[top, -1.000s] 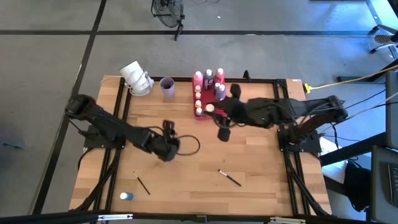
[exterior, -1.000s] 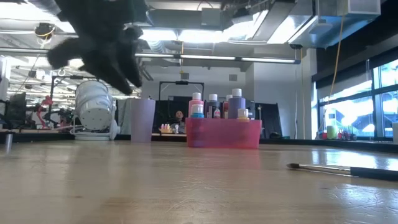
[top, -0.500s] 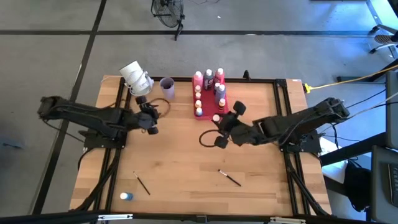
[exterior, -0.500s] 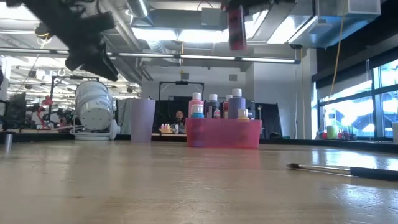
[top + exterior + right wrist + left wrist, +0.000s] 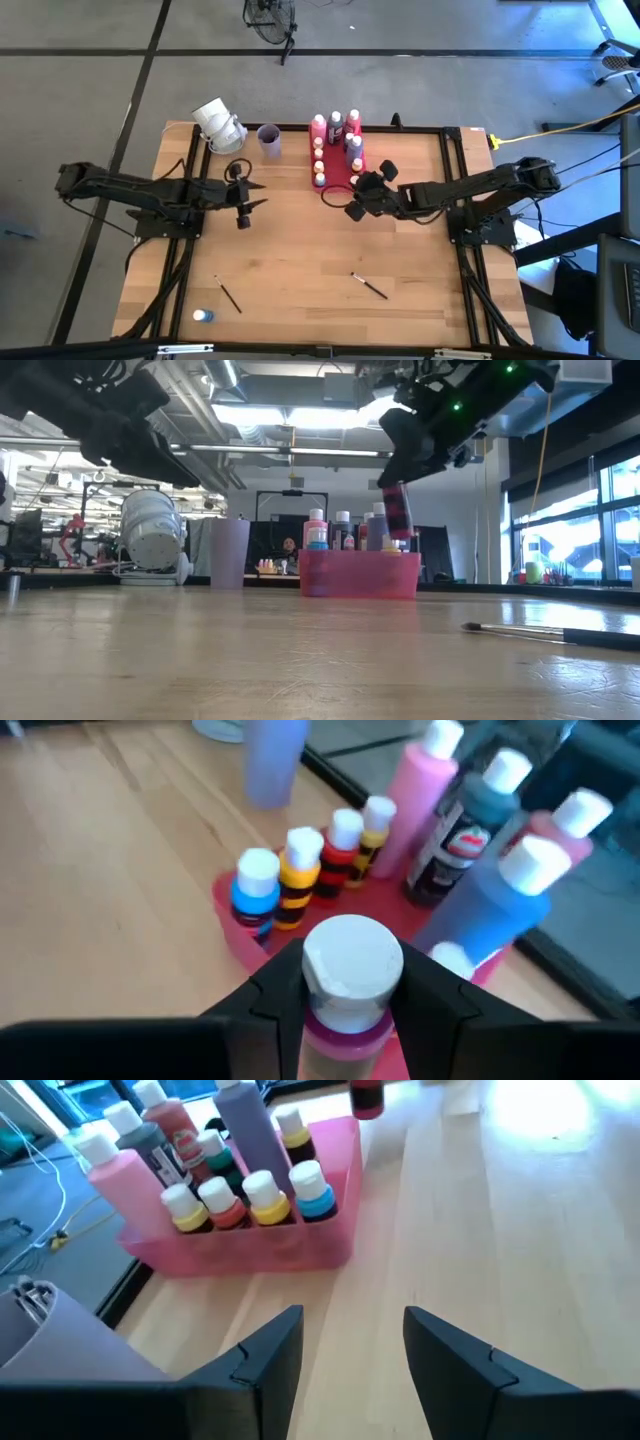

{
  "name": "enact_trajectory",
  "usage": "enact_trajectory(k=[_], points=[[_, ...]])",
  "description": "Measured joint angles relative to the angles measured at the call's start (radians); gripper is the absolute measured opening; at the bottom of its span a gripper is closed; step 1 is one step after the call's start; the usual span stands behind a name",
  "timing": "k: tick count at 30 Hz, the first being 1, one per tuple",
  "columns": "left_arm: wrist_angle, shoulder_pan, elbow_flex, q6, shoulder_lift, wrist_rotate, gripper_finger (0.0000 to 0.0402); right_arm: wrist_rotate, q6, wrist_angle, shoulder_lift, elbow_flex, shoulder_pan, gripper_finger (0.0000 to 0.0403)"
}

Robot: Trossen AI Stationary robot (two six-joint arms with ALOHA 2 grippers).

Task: Pick & Place Paint Supplies
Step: Put the purple paint bottle into the red bin

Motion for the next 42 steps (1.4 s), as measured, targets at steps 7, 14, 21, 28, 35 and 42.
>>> enact_trajectory(k=[7,14,21,28,35,42], points=[[0.054,0.0,-0.035,-0.036,0.0,0.003,0.0169,0.094,-0.028,-0.009,-0.006,-0.028,-0.052,0.0119],[0.054,0.0,-0.04,-0.04,0.0,0.003,0.0169,0.06,-0.028,0.001,0.002,-0.028,-0.084,0.0119],[0.054,0.0,-0.04,-0.04,0.001,0.003,0.0169,0.011,-0.08,0.276,0.008,-0.139,-0.092,0.0119],[0.055,0.0,-0.04,-0.06,0.001,0.024,0.0169,0.054,-0.086,0.615,0.008,-0.321,-0.094,0.0119],[0.055,0.0,-0.04,-0.09,0.001,0.029,0.0169,0.043,-0.067,0.695,0.008,-0.387,-0.115,0.0119],[0.059,0.0,-0.04,-0.1,0.001,0.029,0.0169,-0.008,-0.014,0.681,0.008,-0.401,-0.146,0.0119]])
